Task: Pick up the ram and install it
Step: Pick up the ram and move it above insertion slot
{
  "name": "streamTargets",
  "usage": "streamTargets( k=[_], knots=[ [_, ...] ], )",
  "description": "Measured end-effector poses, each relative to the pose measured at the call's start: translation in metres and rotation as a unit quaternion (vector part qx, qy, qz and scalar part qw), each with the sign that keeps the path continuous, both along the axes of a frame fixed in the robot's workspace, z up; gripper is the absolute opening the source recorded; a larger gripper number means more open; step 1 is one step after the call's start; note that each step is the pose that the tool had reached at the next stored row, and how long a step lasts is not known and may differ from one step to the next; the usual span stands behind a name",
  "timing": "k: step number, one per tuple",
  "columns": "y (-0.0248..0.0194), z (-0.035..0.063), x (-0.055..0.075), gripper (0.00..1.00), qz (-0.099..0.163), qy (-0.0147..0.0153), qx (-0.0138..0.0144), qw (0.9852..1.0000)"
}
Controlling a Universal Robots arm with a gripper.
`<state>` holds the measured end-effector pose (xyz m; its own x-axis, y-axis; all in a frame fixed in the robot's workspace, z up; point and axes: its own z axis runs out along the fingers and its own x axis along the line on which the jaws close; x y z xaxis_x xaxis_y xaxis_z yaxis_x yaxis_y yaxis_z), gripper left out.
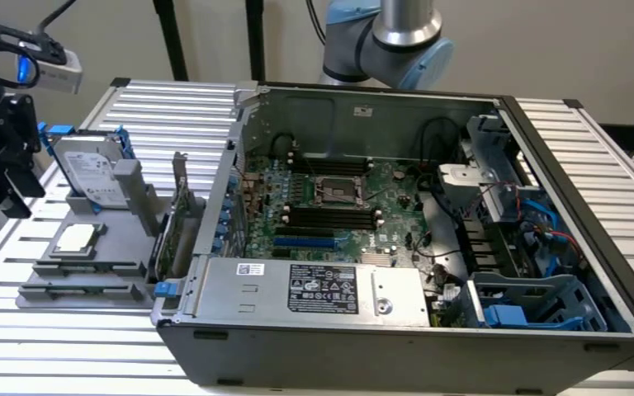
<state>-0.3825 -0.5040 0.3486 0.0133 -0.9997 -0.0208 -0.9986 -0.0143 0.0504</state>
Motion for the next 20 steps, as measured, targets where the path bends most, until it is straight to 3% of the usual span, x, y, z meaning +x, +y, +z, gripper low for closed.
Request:
streamTargets(
  k=[14,20],
  knots=[
    [-0.0090,-0.0255,0.000,0.36,0.001,0.0005,0.0007,1.0000],
    [-0.0104,-0.0364,0.000,0.36,0.001,0.0005,0.0022,1.0000]
  ],
)
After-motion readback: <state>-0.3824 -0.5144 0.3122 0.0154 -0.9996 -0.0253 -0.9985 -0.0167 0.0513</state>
